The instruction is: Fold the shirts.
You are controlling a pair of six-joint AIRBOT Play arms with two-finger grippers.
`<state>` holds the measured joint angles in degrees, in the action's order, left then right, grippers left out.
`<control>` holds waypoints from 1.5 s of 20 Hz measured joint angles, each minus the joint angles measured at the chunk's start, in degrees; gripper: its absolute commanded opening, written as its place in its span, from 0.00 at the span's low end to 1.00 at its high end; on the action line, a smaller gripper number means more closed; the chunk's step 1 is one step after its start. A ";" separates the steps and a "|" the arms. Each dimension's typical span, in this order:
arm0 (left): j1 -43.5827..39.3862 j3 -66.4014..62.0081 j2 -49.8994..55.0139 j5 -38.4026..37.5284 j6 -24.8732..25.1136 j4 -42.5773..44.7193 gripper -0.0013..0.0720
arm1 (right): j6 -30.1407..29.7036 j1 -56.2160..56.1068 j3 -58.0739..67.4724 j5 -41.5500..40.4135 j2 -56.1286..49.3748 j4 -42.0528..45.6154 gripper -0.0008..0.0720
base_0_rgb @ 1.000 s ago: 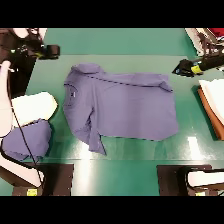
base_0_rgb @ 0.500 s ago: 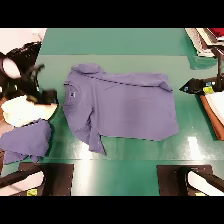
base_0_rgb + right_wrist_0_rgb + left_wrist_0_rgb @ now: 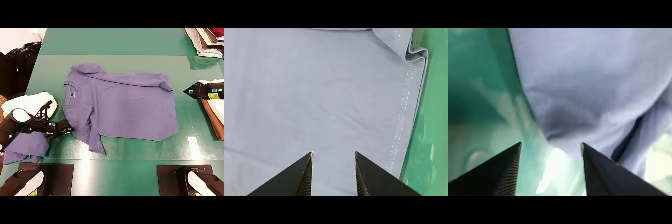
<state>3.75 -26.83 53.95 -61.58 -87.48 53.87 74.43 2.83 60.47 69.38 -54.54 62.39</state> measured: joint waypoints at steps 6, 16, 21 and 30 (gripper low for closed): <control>-0.48 4.63 -0.74 8.50 2.29 -8.44 0.30 | 0.00 0.00 -0.20 0.17 0.55 -2.82 0.42; -1.70 -5.31 -0.87 7.89 5.07 -6.01 0.05 | 0.31 13.55 -9.57 11.63 2.93 2.64 0.68; -1.73 -10.51 -0.87 6.97 5.33 -4.28 0.05 | 1.05 19.28 -27.56 9.31 3.82 -1.44 0.67; -1.73 -11.85 -0.87 5.92 5.46 -3.30 0.05 | 1.25 8.98 -35.39 0.35 -6.08 -10.64 0.04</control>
<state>2.02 -38.68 53.08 -55.66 -82.02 50.57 75.68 11.81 25.08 69.73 -60.62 51.75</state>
